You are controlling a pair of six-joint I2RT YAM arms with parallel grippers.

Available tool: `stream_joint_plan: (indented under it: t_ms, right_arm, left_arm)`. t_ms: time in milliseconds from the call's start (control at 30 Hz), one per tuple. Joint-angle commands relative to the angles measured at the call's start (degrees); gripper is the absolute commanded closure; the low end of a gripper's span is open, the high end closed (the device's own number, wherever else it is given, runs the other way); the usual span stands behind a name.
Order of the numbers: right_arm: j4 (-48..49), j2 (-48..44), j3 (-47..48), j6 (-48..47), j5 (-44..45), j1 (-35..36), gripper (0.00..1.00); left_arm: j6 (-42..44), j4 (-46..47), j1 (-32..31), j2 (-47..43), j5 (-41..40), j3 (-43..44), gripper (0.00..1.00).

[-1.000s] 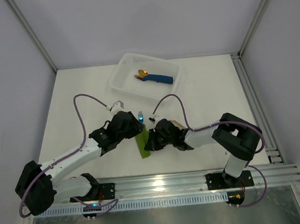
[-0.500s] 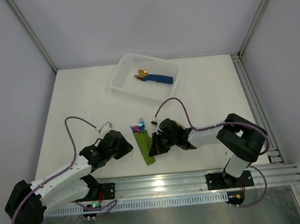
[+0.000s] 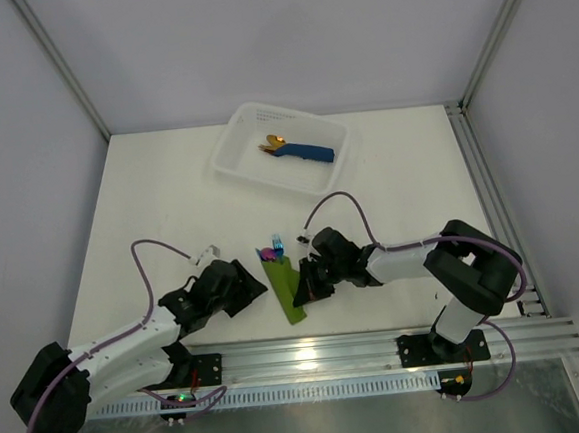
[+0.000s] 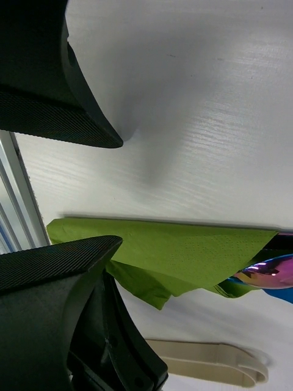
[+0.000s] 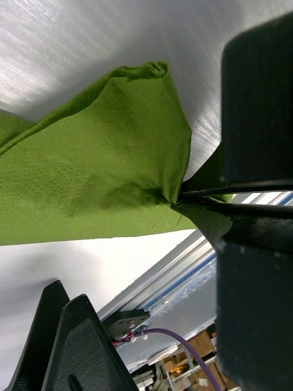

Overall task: Place the utensils on the paper napkin and roll it up
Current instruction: Pick up the utensils from the center of the board.

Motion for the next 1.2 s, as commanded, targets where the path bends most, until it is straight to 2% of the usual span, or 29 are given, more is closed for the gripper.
stream_joint_plan:
  t_ms: [0, 133, 233, 400, 533, 667, 767, 933, 1033, 1167]
  right_arm:
    - [-0.4, -2.1, -0.5, 1.6, -2.2, -0.6, 0.96]
    - [0.3, -2.4, -0.6, 2.5, -3.3, -1.0, 0.96]
    - [0.8, -3.1, -1.0, 3.2, -4.0, -1.5, 0.96]
    - [1.3, -4.1, -0.7, 4.0, -5.0, -1.9, 0.96]
    - [2.0, -4.0, -0.7, 4.7, -5.6, -2.2, 0.96]
    - [2.9, -3.4, -0.9, 5.3, -6.5, -2.4, 0.96]
    - [3.5, -3.4, -1.2, 5.8, -6.9, -2.5, 0.96]
    - [4.2, -3.4, -1.1, 6.5, -7.4, -3.0, 0.96]
    - [4.7, -3.1, -1.0, 6.8, -7.9, -3.2, 0.96]
    - [5.4, -3.1, -0.8, 7.5, -8.4, -3.2, 0.96]
  left_arm:
    - [-2.2, 6.4, 0.1, 0.6, 1.4, -1.0, 0.38]
    - [-2.8, 9.2, 0.1, 1.9, 2.0, -1.8, 0.36]
    - [-3.0, 9.8, 0.1, 2.6, 2.4, -1.9, 0.26]
    - [-4.7, 10.4, 0.0, 4.0, 3.1, -2.5, 0.21]
    - [-5.1, 9.9, 0.0, 8.0, 5.1, -1.1, 0.20]
    - [-6.7, 15.5, -0.2, 12.5, 7.0, -1.4, 0.20]
    - [-7.6, 16.4, -0.4, 13.8, 7.0, -1.7, 0.20]
    - [-9.6, 12.8, -0.4, 12.8, 7.1, -1.2, 0.16]
    - [-10.9, 7.1, -0.4, 11.8, 7.1, 0.0, 0.14]
    - [-12.4, 7.9, -0.4, 12.6, 10.1, -0.1, 0.14]
